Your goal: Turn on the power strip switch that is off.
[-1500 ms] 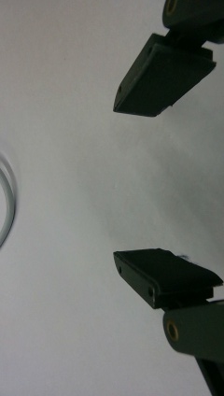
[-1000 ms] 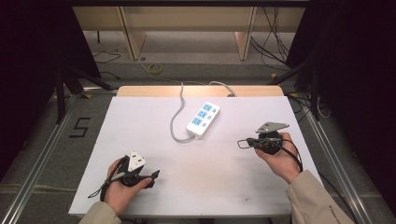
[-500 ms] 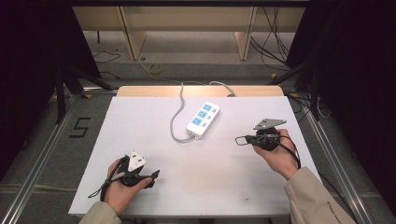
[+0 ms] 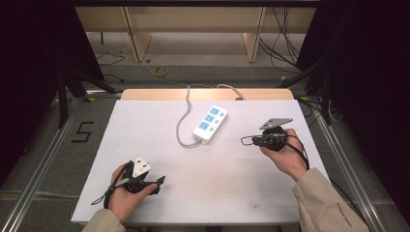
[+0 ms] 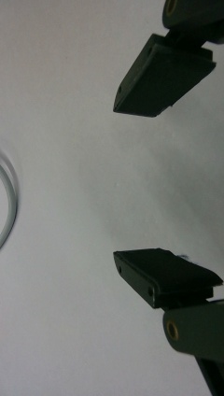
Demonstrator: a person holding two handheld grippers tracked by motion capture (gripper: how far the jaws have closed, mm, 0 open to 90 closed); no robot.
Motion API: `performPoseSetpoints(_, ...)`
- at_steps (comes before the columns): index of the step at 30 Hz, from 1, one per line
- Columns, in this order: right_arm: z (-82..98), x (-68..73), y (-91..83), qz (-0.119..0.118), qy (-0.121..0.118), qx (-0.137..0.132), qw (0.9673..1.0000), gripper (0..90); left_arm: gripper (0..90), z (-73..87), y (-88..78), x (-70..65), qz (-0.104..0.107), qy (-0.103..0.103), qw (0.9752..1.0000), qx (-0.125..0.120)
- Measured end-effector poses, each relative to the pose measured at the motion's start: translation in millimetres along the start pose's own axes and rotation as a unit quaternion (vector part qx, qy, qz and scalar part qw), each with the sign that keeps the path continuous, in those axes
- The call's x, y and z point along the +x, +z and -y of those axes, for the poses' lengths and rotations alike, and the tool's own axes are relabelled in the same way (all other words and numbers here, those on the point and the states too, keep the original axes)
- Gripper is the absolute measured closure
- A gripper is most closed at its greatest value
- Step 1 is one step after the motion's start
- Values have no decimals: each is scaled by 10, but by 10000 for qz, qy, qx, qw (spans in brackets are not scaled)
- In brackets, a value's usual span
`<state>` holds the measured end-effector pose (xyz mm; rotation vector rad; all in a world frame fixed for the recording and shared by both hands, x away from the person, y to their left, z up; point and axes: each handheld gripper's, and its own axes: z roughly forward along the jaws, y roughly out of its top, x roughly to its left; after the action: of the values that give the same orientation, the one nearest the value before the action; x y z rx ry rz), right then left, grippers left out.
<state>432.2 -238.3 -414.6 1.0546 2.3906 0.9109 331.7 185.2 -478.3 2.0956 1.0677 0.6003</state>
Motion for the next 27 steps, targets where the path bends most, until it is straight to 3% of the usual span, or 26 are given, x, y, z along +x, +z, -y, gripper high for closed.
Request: performPoseSetpoints(27,-206,-52,80,15,-67,195,9998,900,231,-5,-4,8,-23,6,10000,-21)
